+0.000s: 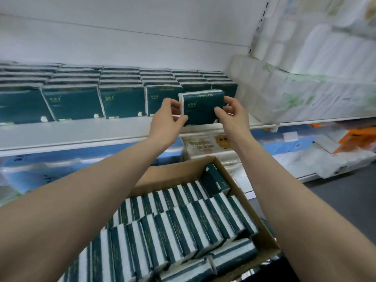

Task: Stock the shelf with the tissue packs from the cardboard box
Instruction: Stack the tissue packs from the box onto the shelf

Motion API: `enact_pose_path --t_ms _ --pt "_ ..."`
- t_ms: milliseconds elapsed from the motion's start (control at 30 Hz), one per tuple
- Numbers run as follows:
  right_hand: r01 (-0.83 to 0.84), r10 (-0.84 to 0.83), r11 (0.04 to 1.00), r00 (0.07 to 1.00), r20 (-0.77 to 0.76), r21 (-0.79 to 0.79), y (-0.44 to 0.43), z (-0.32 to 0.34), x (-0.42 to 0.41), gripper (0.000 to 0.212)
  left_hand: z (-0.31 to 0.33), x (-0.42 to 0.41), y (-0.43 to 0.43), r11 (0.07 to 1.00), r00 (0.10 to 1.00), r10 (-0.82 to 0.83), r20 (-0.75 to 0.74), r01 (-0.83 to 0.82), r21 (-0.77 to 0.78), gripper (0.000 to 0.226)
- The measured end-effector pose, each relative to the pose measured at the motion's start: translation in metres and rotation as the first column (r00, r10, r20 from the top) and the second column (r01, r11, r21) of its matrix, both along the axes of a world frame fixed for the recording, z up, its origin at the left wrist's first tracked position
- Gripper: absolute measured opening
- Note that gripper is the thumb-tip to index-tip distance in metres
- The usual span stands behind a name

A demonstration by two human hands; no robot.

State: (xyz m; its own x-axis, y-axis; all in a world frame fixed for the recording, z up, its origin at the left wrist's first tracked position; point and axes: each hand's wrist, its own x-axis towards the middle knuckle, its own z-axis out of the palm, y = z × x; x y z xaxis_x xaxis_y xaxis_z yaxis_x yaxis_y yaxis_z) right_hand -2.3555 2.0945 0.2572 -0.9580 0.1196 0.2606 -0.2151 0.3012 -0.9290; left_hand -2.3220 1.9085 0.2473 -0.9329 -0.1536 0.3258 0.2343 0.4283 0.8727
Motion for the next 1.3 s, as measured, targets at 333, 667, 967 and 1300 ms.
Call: enact_pose_path --t_ms 333,667,967,1300 --pt "0.067 -0.068 0.997 0.998 0.015 0.047 -0.009 -0.027 -0.052 0.046 -0.016 -0.062 0.01 0.984 0.998 0.052 -0.029 -0.056 -0.168 0.042" --pt "0.095 -0.095 0.995 0.995 -0.007 0.042 -0.022 -0.035 -0.064 0.051 -0.029 -0.069 0.007 0.996 0.994 0.058 -0.095 -0.064 -0.068 0.038" --pt "0.002 -0.007 0.941 1.0 0.014 0.338 -0.023 -0.037 -0.061 0.047 -0.033 -0.071 0.008 0.982 0.992 0.057 -0.108 -0.075 -0.171 0.045" --pt "-0.034 0.025 0.964 0.999 0.038 0.264 -0.013 -0.036 -0.05 0.044 -0.03 -0.065 0.009 0.986 0.992 0.062 -0.114 -0.079 -0.145 0.034"
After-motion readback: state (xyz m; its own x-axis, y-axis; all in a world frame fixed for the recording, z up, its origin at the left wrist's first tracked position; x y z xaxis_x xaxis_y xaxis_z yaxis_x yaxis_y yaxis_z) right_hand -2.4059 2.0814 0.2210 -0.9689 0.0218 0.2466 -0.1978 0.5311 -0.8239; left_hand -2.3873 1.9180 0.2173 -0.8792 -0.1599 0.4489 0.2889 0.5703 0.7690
